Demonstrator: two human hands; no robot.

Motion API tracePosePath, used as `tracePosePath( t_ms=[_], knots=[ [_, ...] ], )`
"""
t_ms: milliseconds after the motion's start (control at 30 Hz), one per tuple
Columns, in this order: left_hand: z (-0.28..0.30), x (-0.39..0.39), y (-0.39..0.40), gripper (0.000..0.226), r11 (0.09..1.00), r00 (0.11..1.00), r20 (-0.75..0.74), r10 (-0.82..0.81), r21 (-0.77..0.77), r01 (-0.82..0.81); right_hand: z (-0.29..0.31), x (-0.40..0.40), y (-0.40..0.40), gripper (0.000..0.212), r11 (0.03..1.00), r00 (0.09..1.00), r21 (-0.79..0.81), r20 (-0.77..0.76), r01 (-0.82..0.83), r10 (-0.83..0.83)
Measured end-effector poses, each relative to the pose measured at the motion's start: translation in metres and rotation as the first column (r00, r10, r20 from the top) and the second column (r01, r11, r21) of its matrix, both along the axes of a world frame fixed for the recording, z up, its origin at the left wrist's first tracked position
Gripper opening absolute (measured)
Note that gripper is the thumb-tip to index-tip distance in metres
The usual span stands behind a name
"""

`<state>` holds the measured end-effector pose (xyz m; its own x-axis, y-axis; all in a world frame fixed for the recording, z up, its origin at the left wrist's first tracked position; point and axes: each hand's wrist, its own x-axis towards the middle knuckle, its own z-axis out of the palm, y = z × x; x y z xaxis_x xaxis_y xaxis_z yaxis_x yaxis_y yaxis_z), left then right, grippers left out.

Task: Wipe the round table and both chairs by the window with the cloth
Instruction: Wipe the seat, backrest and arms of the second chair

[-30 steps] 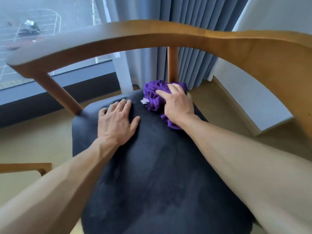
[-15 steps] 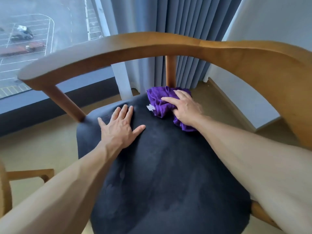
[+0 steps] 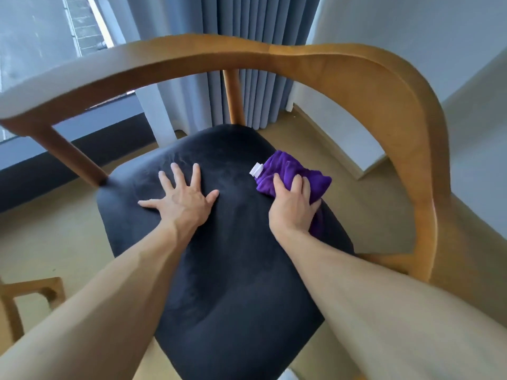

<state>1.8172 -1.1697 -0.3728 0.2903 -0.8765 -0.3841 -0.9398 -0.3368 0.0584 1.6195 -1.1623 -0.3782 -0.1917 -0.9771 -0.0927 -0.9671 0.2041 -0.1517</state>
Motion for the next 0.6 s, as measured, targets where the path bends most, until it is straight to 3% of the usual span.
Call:
tracePosePath(
  t_ms=[133,233,333,433,600],
  knots=[
    [-0.006,-0.007,0.035,0.096,0.992,0.992,0.027,-0.122,0.013,0.122,0.004,0.026,0.031,0.066,0.977,0.977,0.024,0.035,-0.212,0.211],
    [-0.008,-0.001,0.044,0.1,0.984,0.983,0.036,-0.18,0.005,0.18,0.005,-0.01,0.039,0.074,0.964,0.966,0.07,-0.02,-0.257,0.259],
    [-0.004,0.006,0.044,0.103,0.976,0.976,0.016,-0.216,0.026,0.216,0.012,-0.058,0.046,0.075,0.985,0.995,0.174,-0.098,0.008,0.009],
    [0.002,0.014,0.046,0.106,0.961,0.962,0.026,-0.273,0.054,0.271,0.021,-0.07,0.052,0.067,0.884,0.934,0.304,-0.126,0.357,-0.334],
    [0.006,0.013,0.049,0.106,0.95,0.949,0.061,-0.308,0.069,0.304,0.027,-0.001,0.07,0.06,0.847,0.88,0.251,-0.221,0.467,-0.42]
  ],
)
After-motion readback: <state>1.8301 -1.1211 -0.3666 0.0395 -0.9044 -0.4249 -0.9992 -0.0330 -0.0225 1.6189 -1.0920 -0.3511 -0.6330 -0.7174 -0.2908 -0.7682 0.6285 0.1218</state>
